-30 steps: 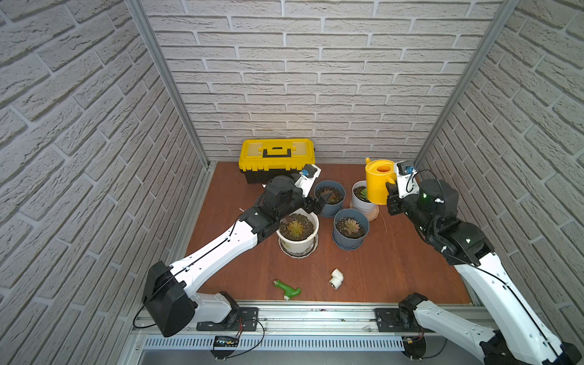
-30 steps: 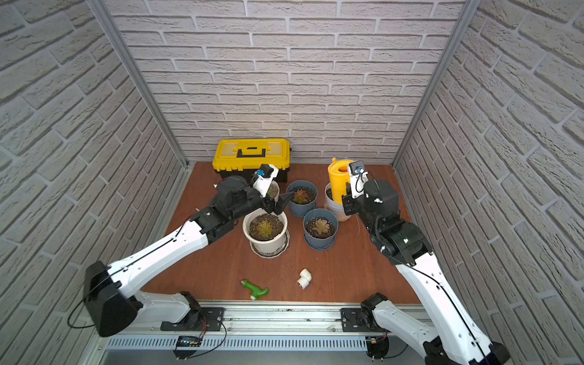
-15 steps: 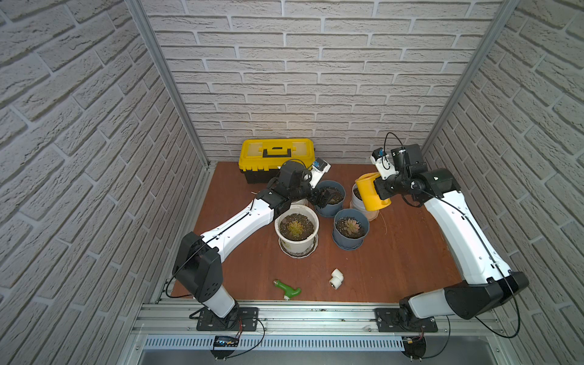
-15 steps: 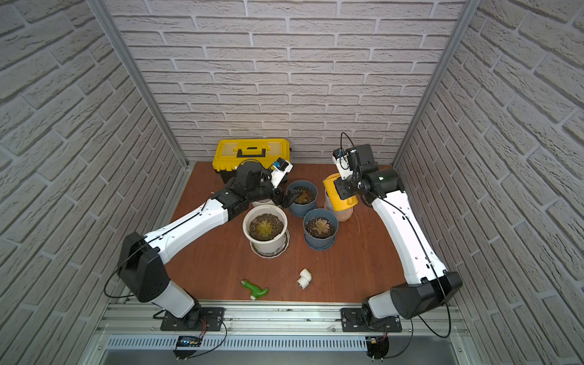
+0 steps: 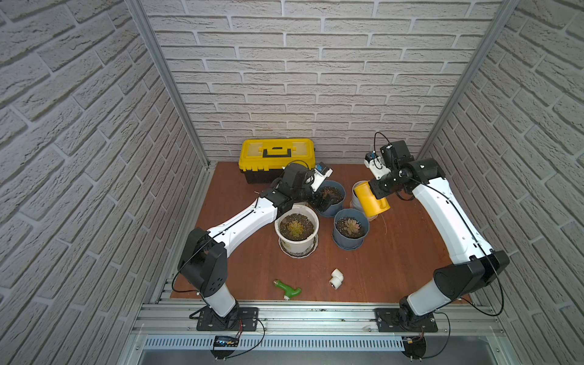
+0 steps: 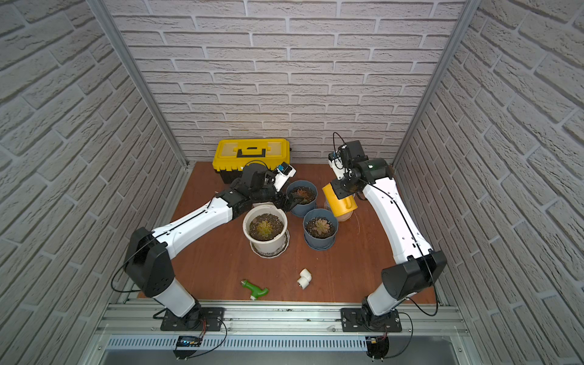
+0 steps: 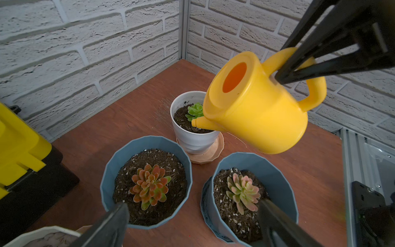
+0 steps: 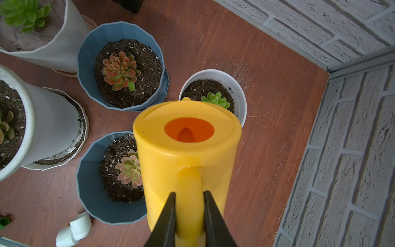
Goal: Water the succulent around the soil edge
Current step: Water the soil of the potted plant with water.
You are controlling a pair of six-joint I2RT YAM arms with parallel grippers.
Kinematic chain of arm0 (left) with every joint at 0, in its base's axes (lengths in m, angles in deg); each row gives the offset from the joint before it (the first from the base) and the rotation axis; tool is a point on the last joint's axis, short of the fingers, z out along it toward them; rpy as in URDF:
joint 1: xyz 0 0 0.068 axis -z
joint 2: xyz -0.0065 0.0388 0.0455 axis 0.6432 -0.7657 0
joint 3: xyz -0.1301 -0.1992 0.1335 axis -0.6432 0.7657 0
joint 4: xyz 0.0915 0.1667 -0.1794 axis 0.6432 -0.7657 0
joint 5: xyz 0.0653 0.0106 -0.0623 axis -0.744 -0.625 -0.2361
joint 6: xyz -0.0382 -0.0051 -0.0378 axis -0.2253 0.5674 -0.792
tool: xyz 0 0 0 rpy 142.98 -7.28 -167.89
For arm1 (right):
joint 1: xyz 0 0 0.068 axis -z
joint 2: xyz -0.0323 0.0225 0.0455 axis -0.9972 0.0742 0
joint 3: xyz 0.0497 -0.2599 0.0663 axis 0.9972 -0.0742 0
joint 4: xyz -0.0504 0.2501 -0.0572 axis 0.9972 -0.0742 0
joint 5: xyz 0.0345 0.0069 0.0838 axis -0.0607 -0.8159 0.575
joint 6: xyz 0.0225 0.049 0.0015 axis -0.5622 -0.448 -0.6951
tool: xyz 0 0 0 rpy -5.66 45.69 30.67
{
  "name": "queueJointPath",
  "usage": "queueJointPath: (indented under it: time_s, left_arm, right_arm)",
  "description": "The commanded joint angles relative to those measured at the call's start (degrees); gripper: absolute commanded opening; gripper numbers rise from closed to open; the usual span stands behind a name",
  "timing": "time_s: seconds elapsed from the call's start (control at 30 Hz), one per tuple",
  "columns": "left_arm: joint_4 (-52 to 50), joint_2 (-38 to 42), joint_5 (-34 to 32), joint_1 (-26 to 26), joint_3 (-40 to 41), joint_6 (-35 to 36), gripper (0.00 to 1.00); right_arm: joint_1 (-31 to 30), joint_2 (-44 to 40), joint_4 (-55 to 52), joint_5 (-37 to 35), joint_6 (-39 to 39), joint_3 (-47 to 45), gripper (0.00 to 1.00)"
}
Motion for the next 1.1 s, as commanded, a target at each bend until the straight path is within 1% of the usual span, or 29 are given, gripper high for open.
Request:
queueJointPath:
  time_s: [0.0,0.17,0.3,0.6,0.8,1.07]
  left_arm:
    - [1.1,-0.1,1.2,0.1,-2.2,0.3,0.98]
    - [1.1,-0.4,1.5,0.3,-2.2,-1.1,0.98]
    - [0.7,-0.9,1.5,0.7,-2.4,-1.5,0.98]
    - [-2.4,-2.3,0.8,1.1,-4.6,-1.7,0.98]
    - [-3.1,-2.1,-0.6,1.6,-4.4,-1.0,0.98]
    - [-3.6,-2.3,-0.7,1.7,-4.5,-0.9,0.98]
  right_arm:
    - [-0.4,0.4,1.1,-1.2,-0.9,3.3,0.02]
    - [-0.6,3.1,0.4,-1.8,-1.0,5.7,0.02]
    - [-0.6,5.9,-0.8,-4.1,-1.2,8.4,0.02]
    - [-0.6,9.5,-0.4,-6.1,-2.2,13.5,0.02]
    - [-0.4,11.2,-0.5,-8.5,-2.5,14.2,0.02]
    - [0.1,11.7,0.5,-9.5,-3.2,14.4,0.02]
